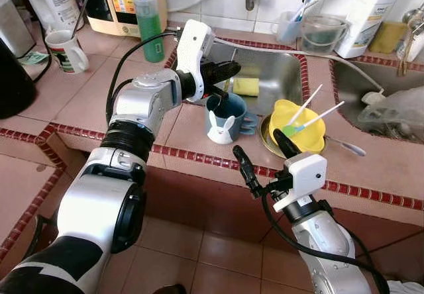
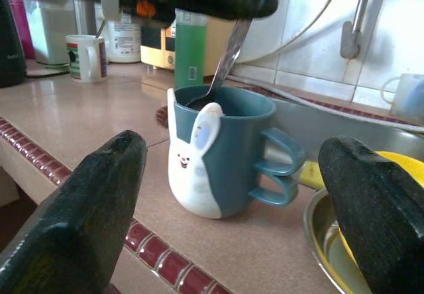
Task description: Kitchen organization
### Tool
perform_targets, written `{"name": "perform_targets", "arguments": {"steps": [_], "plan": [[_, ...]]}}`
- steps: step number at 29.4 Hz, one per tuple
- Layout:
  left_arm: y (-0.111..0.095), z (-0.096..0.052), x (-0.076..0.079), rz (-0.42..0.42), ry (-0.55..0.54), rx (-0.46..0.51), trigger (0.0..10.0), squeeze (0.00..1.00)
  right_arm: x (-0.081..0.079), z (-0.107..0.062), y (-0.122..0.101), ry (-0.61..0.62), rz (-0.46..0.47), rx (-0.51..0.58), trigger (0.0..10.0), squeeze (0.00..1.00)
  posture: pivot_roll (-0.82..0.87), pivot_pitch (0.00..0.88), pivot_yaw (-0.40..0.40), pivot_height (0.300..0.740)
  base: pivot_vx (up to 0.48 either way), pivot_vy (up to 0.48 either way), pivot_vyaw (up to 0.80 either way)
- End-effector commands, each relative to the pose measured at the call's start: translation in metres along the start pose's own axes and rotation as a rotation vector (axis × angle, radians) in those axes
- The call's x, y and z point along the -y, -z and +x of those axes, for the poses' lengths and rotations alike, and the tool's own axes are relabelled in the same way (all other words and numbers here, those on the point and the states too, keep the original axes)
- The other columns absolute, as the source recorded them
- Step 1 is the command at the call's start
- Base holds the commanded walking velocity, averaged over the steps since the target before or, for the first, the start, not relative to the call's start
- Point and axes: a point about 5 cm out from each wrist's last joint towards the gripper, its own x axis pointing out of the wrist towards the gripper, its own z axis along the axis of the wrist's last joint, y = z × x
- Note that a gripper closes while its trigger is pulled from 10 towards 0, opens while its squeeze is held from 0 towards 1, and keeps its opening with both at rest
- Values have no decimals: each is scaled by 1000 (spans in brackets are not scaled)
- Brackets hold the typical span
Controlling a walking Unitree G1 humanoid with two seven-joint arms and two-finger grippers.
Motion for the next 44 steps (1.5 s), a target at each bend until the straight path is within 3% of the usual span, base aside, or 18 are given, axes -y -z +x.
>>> {"name": "perform_targets", "arguments": {"steps": [1, 14, 20, 22, 29, 37, 44], "plan": [[-14, -1, 4, 14, 34, 33, 10000, 0, -1, 0, 1, -3, 2, 4, 10000, 0, 69, 89, 15, 740, 0, 0, 0], [-28, -5, 12, -40, 65, 129, 10000, 0, -1, 5, 2, -2, -2, 16, 10000, 0, 61, 63, 25, 740, 0, 0, 0], [-36, -9, 8, -72, 7, 213, 10000, 0, 2, 8, 0, 1, -11, 31, 10000, 0, 57, 50, 23, 740, 0, 0, 0], [-40, -14, 0, -72, -81, 271, 10000, 0, 5, 12, -2, 7, -19, 43, 10000, 0, 57, 45, 20, 740, 0, 0, 0], [-37, -32, -17, -63, -232, 373, 10000, 0, 12, 22, -8, 20, -27, 78, 10000, 0, 58, 30, 0, 740, 0, 0, 0], [-22, -58, -25, 37, -412, 442, 10000, 0, 30, 35, -21, 87, -48, 140, 10000, 0, 64, 14, -19, 740, 0, 0, 0], [-11, -68, -21, 184, -481, 449, 10000, 0, 44, 36, -31, 182, -43, 192, 10000, 0, 59, 4, -17, 740, 0, 0, 0]]}}
